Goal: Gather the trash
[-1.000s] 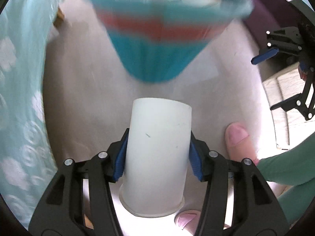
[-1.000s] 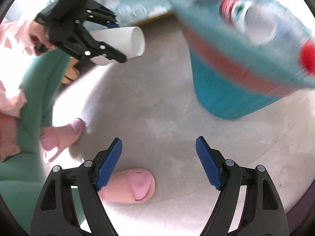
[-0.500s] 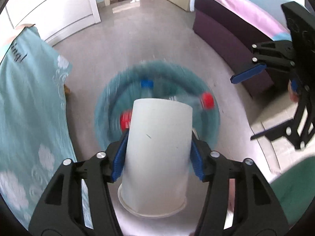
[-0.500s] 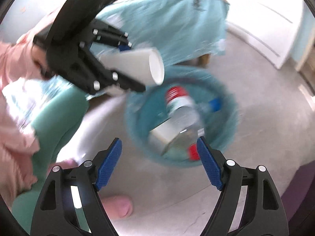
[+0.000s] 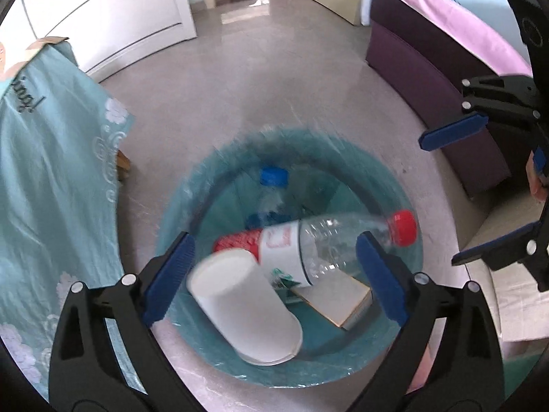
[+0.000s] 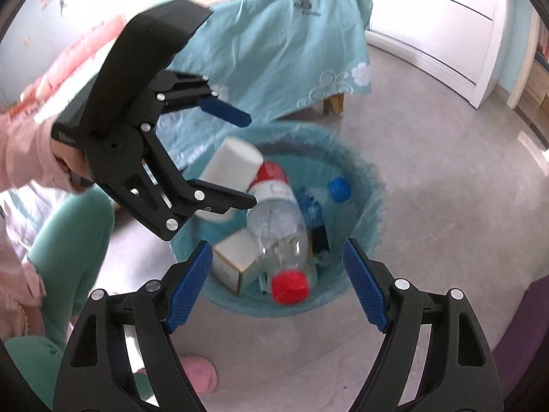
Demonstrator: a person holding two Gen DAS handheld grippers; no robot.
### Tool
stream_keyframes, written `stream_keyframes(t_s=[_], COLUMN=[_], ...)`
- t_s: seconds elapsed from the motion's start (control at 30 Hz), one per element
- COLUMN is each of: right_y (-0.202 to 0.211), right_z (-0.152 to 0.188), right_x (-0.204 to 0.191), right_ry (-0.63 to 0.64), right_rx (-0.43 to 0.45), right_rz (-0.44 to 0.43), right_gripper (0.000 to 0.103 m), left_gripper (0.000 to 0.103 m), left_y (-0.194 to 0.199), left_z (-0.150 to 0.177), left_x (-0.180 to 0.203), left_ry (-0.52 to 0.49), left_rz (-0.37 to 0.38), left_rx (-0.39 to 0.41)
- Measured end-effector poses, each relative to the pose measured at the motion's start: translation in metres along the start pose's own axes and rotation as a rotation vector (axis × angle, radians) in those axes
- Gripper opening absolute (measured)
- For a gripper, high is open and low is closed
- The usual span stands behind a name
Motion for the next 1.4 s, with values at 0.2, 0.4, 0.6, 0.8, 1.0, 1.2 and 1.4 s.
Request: stream_keyframes(t_s=[0.2,0.4,0.6,0.8,1.0,1.2,1.4], right_y=[0.058,0.138,0.276,0.457,0.596,0.691,0.751], right_z=[-0.037,-0.088,-0.173,-0.203,-0.142,-0.043,0.057], right_x=[0.016,0.002,-0.05,-0.105,-0.147,-0.19,-0.237], right_ry=[-0.143,-0.378,-0.5,-0.566,-0.732,-0.908,-1.026], right_rx=[0.074,0.191,0.345,0.435,0.452,0.433,0.368], right_rz=[0.052,0.155,0.158,0.308,0.517,0.729,0.855], right_gripper=[0.078,0.082,0.081,0.088,0.089,0.089,0.089], left_gripper=[0.092,0.093,0.096,0.096,0.096,0.096,0.096], left_y=[0.057,0.157,0.299,0.45,0.535,0.58,0.59], left_z=[-0.035,-0.063,-0.103,-0.148,-0.166,-0.168,-0.141], left_x=[-0.018,-0.028,-0.02,0.027,0.113,0.24,0.379], left_ry=[0.082,0.172,0.19,0.124,-0.051,-0.238,-0.376], left_rz=[-0.05,-0.056,-0.07,-0.043,0.032,0.182,0.316], left_rx=[0.002,-0.031,-0.026,0.035,0.077,0.127,0.118])
Point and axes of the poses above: each gripper's, at about its wrist camera, not at the fingertips, and y roughly against the way its jaws point, x to its right, z to its underside, the point moved 8 cm from there along -y, roughly the way its jaws point, and after that the axes turned 9 degrees about y, right-handed, at the moved point
